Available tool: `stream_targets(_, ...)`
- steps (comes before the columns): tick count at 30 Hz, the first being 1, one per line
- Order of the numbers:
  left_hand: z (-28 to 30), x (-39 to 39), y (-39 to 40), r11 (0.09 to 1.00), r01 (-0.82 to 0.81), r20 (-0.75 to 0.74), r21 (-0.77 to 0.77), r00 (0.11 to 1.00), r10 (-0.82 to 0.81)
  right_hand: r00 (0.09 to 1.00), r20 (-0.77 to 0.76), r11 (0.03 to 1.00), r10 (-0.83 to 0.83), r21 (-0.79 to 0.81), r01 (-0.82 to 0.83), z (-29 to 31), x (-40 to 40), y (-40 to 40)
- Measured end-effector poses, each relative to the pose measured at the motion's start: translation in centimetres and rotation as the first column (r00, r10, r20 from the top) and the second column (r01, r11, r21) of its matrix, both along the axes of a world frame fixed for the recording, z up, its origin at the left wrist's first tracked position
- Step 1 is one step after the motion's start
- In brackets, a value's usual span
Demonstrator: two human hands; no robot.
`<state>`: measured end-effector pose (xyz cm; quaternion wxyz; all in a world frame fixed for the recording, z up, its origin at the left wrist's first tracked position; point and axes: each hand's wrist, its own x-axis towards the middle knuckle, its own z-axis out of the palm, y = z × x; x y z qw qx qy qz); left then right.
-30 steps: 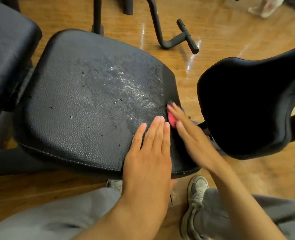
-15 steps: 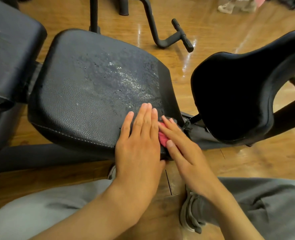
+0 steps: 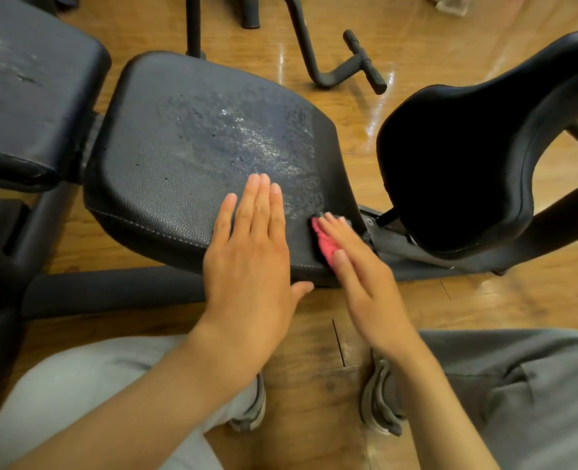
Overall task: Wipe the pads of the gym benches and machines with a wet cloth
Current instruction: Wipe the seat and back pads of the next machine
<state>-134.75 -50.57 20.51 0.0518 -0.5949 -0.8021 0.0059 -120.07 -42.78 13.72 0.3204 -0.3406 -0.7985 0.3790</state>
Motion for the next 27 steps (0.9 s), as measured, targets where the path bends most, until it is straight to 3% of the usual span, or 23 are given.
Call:
stream_targets(2, -0.1, -0.1, -0.4, 1.000, -0.013, -0.005, 0.016, 1.000, 0.013, 0.994, 0.009, 0.990, -0.113, -0.083, 0.114, -0.3, 0.2, 1.3)
stream_targets(4, 0.0, -0.4, -0.8, 0.999, -0.037, -0.015, 0.031, 0.999, 0.037, 0.991, 0.074, 0.993, -0.115, -0.022, 0.117, 0.5, -0.8, 0.4)
stream_targets(7, 0.1, -1.0, -1.4, 0.996, -0.068, -0.012, 0.062, 0.998, 0.069, 0.995, 0.071, 0.989, 0.071, 0.122, -0.079, 1.9, -2.7, -2.1)
stream_targets(9, 0.1, -1.1, -1.8, 0.994, -0.071, -0.005, 0.078, 0.997, 0.072, 0.986, 0.043, 0.978, 0.164, 0.126, -0.168, 2.0, -2.8, -1.7)
stream_targets(15, -0.1, -1.0, -1.6, 0.994, -0.068, 0.016, 0.080, 0.998, 0.067, 0.993, 0.106, 0.989, 0.050, -0.142, -0.035, 0.7, -3.3, 7.1)
stream_targets(21, 0.2, -1.4, -1.0, 0.999, -0.040, 0.035, 0.029, 0.999, 0.039, 0.982, 0.104, 0.983, 0.158, 0.078, -0.166, 1.2, -1.3, 0.4)
stream_targets(24, 0.0, -1.4, -1.0, 0.996, -0.037, 0.059, 0.076, 0.998, 0.033, 0.972, 0.135, 0.982, 0.191, -0.026, -0.190, 1.5, -4.5, 6.7)
stream_targets(27, -0.2, -1.5, -1.2, 0.992, -0.042, 0.057, 0.120, 0.998, 0.035, 0.971, 0.223, 0.995, 0.090, -0.069, -0.077, 1.3, -8.3, 11.9)
